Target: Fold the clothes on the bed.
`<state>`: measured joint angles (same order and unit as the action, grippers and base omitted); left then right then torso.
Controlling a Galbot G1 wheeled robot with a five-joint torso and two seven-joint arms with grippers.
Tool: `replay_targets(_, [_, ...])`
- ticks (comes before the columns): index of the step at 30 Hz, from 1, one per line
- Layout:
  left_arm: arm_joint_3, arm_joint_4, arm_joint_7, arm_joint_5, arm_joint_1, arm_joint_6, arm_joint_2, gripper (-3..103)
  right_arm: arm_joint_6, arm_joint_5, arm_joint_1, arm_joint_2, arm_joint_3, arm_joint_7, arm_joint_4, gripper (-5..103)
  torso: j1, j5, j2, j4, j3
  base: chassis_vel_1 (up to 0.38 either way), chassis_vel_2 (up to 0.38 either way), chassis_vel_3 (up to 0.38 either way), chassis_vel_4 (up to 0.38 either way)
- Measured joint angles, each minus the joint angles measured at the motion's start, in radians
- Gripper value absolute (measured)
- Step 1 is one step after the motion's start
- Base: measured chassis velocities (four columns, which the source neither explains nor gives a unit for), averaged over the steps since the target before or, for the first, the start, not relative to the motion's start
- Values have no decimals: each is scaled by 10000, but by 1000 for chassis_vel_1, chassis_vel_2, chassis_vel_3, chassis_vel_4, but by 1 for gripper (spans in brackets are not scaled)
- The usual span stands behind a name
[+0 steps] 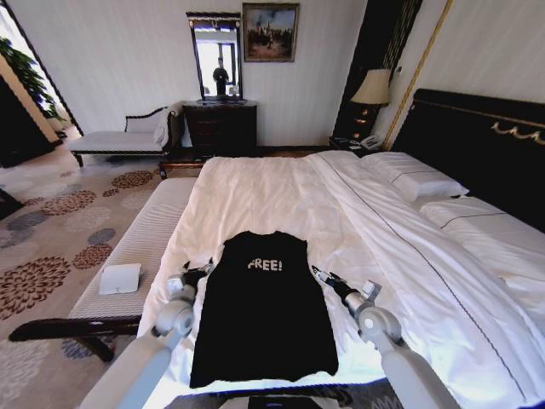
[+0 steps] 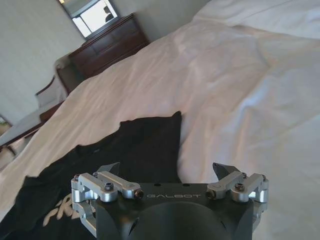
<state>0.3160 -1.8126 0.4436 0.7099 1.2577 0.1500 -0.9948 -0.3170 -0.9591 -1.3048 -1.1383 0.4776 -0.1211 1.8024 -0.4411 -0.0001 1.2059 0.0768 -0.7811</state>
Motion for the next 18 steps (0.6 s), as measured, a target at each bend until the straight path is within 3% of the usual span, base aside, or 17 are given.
replay_targets(4, [343, 156, -567, -392, 155, -181, 198, 100, 30, 359, -115, -295, 181, -322, 18, 100, 0, 1, 0, -1, 1, 0, 0, 0, 0])
replay_targets(8, [345, 474, -1115, -453, -143, -480, 466, 100, 185, 1014, -453, 405, 409, -377, -202, 100, 0, -1, -1, 4, 1, 0, 0, 0, 0])
replay_targets(12, [70, 818, -1464, 254, -464, -608, 545, 100, 446, 1053, -667, 1073, 808, -359, -340, 100, -1, 5, -1, 5, -2, 0, 0, 0, 0])
replay_targets(14, [-158, 1227, -1841, 994, -933, -526, 505, 100, 489, 590, -463, 1583, 819, -143, -287, 100, 0, -1, -1, 8, -1, 0, 0, 0, 0])
replay_targets(18, [-571, 1956, -2121, 1724, -1690, -411, 194, 100, 456, -126, 484, 1845, 397, 103, -714, 100, 0, 2, -2, 3, -1, 0, 0, 0, 0])
